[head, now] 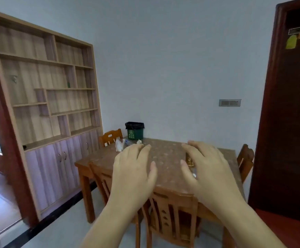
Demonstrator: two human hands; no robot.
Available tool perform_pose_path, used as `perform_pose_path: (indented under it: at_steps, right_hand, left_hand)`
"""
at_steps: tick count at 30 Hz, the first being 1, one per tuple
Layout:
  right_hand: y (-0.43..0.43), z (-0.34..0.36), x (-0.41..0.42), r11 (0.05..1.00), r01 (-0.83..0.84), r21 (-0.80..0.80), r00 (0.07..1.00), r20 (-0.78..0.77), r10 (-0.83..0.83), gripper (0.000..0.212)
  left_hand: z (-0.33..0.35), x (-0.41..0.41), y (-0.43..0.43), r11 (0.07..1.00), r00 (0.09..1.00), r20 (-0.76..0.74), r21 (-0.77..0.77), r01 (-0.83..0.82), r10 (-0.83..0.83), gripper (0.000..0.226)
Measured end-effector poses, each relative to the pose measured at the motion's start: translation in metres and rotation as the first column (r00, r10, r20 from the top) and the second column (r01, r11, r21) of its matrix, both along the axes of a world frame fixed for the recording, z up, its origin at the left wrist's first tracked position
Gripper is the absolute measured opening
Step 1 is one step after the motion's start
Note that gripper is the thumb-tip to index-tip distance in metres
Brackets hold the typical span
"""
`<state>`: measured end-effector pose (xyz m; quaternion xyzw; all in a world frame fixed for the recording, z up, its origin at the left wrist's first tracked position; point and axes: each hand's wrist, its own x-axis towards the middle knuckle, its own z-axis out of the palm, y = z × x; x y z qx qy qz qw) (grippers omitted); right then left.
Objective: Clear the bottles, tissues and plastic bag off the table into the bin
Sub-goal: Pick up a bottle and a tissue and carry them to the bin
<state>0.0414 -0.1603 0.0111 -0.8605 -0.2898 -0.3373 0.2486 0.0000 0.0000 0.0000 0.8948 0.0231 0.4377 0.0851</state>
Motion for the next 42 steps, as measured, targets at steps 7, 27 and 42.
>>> perform_pose_path:
  at_steps: [7,27,42]
  right_hand:
    - [-0.013,-0.045,-0.005,0.992,0.109,0.062,0.991,-0.086,-0.103,0.038]
    - [-0.109,-0.119,0.089,0.937,0.351,-0.007,0.899,-0.279,-0.339,0.037]
    - [-0.199,-0.167,0.287,0.968,0.244,-0.052,0.885,-0.396,-0.245,0.036]
  left_hand:
    - [-0.052,0.013,0.008,0.985,0.988,-0.104,-0.142,0.095,-0.11,0.039]
    - [-0.145,0.125,-0.095,0.924,0.893,-0.285,-0.267,0.274,-0.347,0.037]
    - [-0.185,0.306,-0.176,0.944,0.883,-0.404,-0.311,0.112,-0.238,0.037]
